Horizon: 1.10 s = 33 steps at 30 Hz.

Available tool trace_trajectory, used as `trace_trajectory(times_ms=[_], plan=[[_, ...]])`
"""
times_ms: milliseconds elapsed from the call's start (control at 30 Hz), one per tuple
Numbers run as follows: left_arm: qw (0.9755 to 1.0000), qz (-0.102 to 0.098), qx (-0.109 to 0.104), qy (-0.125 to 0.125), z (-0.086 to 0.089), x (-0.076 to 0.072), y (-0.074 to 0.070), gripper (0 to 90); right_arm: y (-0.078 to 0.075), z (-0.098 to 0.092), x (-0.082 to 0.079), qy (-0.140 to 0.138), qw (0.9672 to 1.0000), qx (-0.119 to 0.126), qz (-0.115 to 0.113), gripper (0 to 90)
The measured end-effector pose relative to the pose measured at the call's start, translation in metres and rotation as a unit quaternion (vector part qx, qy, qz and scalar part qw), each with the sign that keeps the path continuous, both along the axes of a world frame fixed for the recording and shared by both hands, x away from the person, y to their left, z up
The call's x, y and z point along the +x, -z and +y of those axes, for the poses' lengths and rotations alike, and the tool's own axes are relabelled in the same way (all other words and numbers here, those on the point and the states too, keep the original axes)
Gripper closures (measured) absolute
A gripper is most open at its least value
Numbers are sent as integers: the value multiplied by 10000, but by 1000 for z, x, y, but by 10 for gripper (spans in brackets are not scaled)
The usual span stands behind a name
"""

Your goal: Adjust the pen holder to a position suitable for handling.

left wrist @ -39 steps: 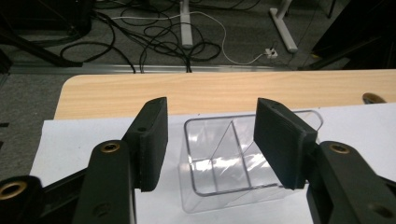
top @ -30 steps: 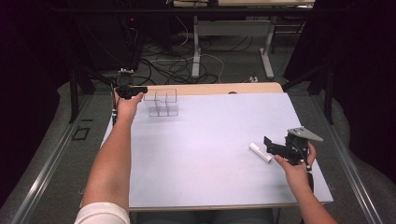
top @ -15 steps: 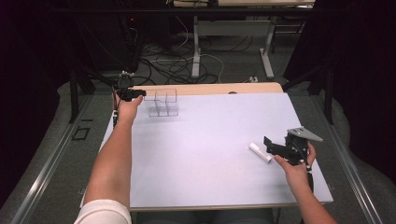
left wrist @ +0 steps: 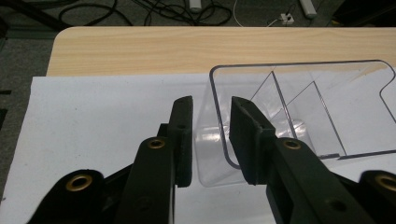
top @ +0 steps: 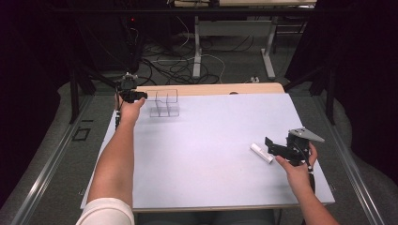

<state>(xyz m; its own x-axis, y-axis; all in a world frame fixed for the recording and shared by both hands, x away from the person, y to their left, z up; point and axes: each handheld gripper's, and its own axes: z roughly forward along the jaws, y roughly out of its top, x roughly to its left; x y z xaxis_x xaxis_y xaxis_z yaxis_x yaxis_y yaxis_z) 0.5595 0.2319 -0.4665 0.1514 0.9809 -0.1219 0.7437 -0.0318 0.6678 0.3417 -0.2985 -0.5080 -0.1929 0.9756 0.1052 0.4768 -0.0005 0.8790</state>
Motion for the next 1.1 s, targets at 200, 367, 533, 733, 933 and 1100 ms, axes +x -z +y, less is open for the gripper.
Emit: trace_trajectory(times_ms=[200,367,533,733,933,1100], plan=[[9999,125,34,41,-1,0,1,759,0,0,0,-21,10000,-6,21,63],[9999,138,-30,53,-3,1,1,803,1,1,0,-39,10000,-3,46,64],[9998,193,-19,-3,-5,0,0,856,1,1,1,-54,10000,10,2,64],[9997,182,-73,-161,-7,0,0,877,1,0,1,-61,10000,-23,19,65],[9997,167,69,-155,-10,-1,0,888,1,0,1,-90,10000,-19,17,65],[9994,230,41,-254,-11,-2,-2,890,1,0,1,-78,10000,2,56,65]])
